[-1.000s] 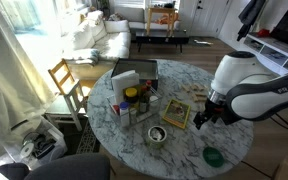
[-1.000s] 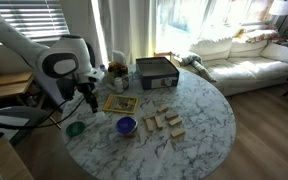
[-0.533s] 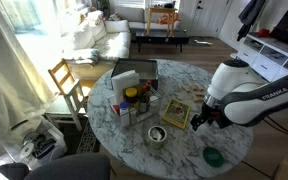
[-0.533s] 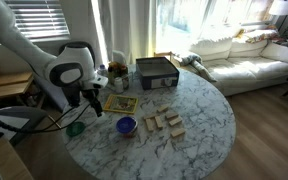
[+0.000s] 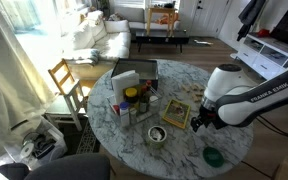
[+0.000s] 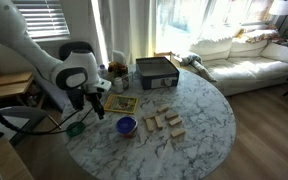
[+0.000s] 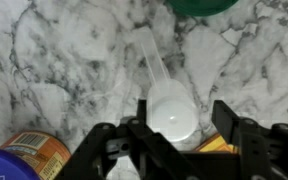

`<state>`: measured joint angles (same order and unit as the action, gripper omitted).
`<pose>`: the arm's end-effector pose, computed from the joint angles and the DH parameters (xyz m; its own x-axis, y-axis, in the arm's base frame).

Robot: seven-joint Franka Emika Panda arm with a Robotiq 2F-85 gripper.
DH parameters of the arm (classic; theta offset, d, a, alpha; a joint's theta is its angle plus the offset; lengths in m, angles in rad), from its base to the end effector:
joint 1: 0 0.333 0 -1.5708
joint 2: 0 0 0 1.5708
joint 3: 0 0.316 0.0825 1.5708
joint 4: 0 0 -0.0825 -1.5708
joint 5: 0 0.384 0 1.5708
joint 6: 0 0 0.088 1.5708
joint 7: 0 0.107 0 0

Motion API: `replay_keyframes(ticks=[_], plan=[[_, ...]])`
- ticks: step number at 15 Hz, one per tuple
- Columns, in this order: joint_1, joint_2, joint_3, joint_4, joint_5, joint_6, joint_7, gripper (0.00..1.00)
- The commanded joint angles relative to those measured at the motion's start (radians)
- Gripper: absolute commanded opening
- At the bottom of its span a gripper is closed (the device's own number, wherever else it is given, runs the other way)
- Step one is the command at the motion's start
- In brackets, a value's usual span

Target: Pick up the clear measuring cup and put it the right way up on the table

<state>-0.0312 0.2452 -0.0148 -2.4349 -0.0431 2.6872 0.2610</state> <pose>0.4899 -0.0214 0.2061 0.9643 -0.2646 0.0123 -0.2648 -0.9641 0.0203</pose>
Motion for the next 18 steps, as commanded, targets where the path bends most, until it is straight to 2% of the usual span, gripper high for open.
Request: replay_keyframes(ticks=[1,3,5,7,9,12,18], plan=[[0.030,0.042,-0.035,0.026,-0.017,0.017,0.002,0.48],[0.084,0.041,-0.085,0.040,-0.104,0.009,0.109,0.37],[0.145,0.032,-0.139,0.053,-0.220,-0.008,0.234,0.35],[0.217,0.029,-0.208,0.074,-0.383,-0.036,0.392,0.30],[0.271,0.031,-0.239,0.093,-0.521,-0.080,0.538,0.25],[0.287,0.038,-0.208,0.111,-0.636,-0.180,0.677,0.25],[0.280,0.064,-0.108,0.123,-0.776,-0.377,0.774,0.25]])
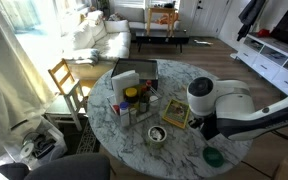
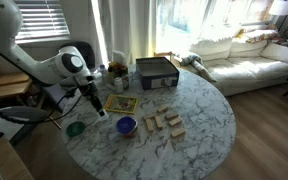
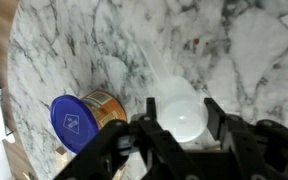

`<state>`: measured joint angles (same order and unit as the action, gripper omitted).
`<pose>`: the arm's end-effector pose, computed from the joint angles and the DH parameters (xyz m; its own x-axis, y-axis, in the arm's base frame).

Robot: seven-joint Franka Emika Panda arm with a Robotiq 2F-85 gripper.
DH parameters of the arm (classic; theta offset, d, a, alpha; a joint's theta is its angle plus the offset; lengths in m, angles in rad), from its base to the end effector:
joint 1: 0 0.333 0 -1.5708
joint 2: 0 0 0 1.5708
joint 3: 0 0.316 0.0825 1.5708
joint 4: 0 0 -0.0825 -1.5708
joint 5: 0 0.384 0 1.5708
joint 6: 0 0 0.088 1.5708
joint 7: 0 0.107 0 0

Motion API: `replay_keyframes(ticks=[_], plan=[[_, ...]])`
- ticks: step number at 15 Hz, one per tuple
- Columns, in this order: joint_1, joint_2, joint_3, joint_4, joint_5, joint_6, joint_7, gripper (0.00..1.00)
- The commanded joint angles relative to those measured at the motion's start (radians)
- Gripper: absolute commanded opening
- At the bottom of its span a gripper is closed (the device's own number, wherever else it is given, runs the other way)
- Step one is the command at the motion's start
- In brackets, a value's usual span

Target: Pick up the clear measuring cup and put it the right way up on the table

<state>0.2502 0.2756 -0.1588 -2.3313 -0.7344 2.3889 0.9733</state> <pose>0.4960 0.0369 0.2059 0.9625 -0.2411 0.1243 -0.2709 -0.8321 0.4840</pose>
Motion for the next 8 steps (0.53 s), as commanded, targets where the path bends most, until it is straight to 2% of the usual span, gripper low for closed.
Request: replay_keyframes(ticks=[1,3,4,8], plan=[[-0.007,0.044,0.052,0.022,-0.099,-0.098,0.066,0.25],[-0.012,0.063,0.073,0.028,-0.131,-0.118,0.099,0.25],[-0.039,0.027,0.087,0.008,-0.094,-0.095,0.062,0.50],[-0.037,0.048,0.096,0.018,-0.113,-0.106,0.081,0.50]])
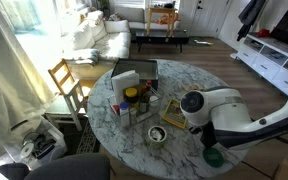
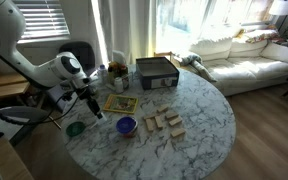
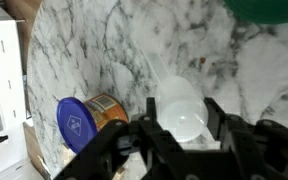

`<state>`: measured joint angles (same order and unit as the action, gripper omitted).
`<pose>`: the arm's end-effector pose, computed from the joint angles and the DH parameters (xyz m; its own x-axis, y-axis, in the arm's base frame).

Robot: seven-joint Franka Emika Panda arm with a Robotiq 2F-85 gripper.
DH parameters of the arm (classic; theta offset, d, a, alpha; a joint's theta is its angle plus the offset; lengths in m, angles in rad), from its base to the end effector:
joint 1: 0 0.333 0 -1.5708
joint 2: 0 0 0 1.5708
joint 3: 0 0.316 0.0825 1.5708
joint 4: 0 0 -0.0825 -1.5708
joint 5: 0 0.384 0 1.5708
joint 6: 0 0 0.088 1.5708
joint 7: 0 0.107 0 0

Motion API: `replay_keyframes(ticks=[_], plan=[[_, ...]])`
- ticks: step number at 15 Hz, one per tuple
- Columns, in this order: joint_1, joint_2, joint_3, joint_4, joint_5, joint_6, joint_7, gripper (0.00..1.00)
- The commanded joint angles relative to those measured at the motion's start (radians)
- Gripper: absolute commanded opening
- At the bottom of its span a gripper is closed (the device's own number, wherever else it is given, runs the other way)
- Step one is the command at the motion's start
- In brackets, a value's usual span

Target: Pick up the clear measuring cup and put it the right way up on the table

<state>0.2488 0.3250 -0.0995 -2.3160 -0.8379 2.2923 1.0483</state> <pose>0.4860 0.0542 0.1831 0.9781 -0.1835 0.0982 -0.2058 -0.7820 0.5883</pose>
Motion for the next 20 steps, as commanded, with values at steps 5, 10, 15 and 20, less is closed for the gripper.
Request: replay_keyframes(ticks=[5,10,15,20], plan=[[0.000,0.067,0.048,0.041,-0.067,-0.106,0.049,0.25],[0.001,0.105,0.091,0.076,-0.122,-0.166,0.111,0.76],[-0.004,0.103,0.110,0.102,-0.115,-0.219,0.122,1.00],[-0.022,0.087,0.120,0.117,-0.106,-0.238,0.127,1.00]])
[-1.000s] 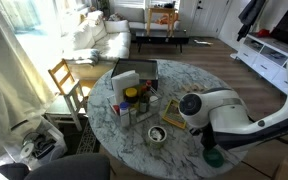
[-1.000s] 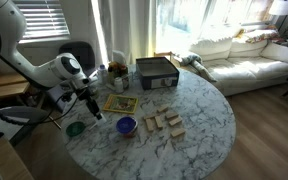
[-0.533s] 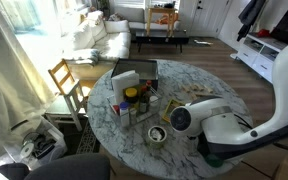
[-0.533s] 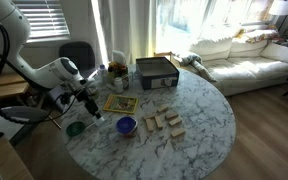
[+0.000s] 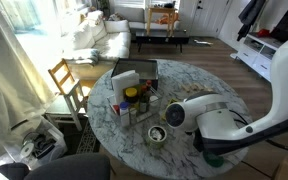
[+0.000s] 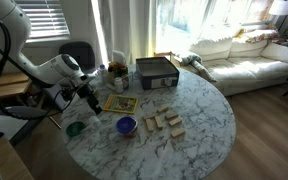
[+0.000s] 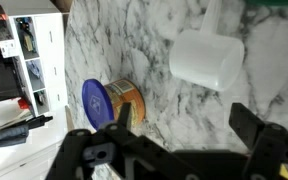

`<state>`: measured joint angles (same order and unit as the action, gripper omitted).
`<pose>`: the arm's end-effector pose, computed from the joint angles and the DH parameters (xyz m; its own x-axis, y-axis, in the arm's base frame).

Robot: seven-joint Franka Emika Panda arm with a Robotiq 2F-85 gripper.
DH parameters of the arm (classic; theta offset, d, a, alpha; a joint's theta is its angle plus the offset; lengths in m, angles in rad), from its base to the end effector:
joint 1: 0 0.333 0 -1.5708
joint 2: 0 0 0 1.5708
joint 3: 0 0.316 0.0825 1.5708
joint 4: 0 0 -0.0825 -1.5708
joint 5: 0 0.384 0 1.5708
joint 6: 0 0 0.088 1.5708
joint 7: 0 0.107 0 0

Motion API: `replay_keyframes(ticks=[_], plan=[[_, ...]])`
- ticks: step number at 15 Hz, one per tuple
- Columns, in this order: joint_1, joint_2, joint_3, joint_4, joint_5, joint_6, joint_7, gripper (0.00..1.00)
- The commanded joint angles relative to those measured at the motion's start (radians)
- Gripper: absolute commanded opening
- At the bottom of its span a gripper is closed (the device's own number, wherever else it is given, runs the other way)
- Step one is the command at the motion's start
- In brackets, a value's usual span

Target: Pick up the clear measuring cup and put it the right way up on the table

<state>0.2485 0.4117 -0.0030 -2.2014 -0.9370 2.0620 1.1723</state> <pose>0.4997 0.0812 0.1733 0.9771 -0.1654 0.1341 -0.2103 -0.6499 0.7303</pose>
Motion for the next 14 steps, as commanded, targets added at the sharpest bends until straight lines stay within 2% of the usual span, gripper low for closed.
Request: replay_keyframes(ticks=[1,4,6,7,11,14], plan=[[-0.025,-0.002,0.023,0.008,-0.006,-0.016,0.010,1.00],[-0.028,-0.005,0.023,0.014,-0.006,-0.019,0.015,1.00],[-0.069,-0.009,0.021,0.012,0.054,0.035,-0.006,1.00],[-0.109,-0.022,0.023,0.000,0.096,0.105,-0.046,1.00],[-0.206,-0.035,-0.009,-0.013,0.233,0.253,-0.161,1.00],[-0.279,-0.038,-0.029,-0.025,0.374,0.384,-0.312,1.00]])
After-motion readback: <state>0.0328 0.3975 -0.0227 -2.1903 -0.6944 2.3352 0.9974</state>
